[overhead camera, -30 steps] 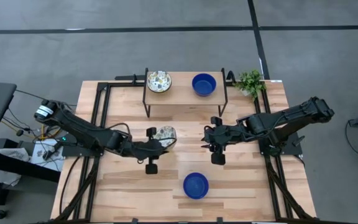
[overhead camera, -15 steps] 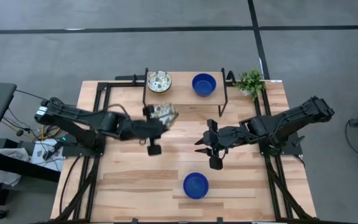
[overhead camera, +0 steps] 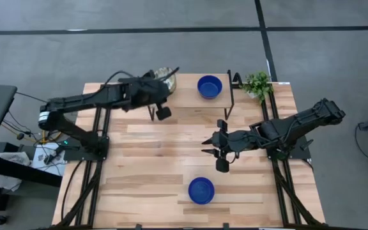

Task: Pick & Place Mini bowls
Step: Stack the white bowl on top of the white bowl on the shelf, then stack the blue bowl on top of the blue bowl on the shelf

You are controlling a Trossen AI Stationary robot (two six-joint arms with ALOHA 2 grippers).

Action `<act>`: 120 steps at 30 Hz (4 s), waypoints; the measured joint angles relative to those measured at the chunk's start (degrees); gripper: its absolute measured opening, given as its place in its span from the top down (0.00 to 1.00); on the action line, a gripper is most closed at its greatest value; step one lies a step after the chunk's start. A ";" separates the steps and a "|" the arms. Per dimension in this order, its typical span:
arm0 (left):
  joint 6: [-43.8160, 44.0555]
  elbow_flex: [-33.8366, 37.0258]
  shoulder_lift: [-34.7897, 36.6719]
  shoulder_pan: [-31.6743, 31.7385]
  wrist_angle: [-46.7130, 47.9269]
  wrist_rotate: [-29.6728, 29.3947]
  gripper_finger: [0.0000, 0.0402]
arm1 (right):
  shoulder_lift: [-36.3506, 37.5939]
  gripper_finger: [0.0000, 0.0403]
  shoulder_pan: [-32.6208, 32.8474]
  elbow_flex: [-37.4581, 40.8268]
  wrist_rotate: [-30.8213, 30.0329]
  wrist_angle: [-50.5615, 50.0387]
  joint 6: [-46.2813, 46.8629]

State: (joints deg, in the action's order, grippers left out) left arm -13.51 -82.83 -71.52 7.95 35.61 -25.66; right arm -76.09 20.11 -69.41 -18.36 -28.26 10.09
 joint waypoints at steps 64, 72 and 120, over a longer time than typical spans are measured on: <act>-2.96 0.07 -10.76 8.80 0.89 -4.94 0.79 | -0.12 0.72 -1.13 0.00 0.08 -1.28 0.54; -2.96 0.07 -10.76 8.76 1.45 -4.86 0.79 | -0.14 0.72 -1.13 0.00 0.03 -1.28 0.54; -0.58 0.11 -10.02 8.50 1.23 -2.54 0.51 | -0.14 0.72 -1.45 0.02 0.03 -1.26 0.52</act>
State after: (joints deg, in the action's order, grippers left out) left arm -14.09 -82.72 -81.54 16.45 36.84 -28.20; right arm -76.23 18.66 -69.38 -18.33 -29.52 10.61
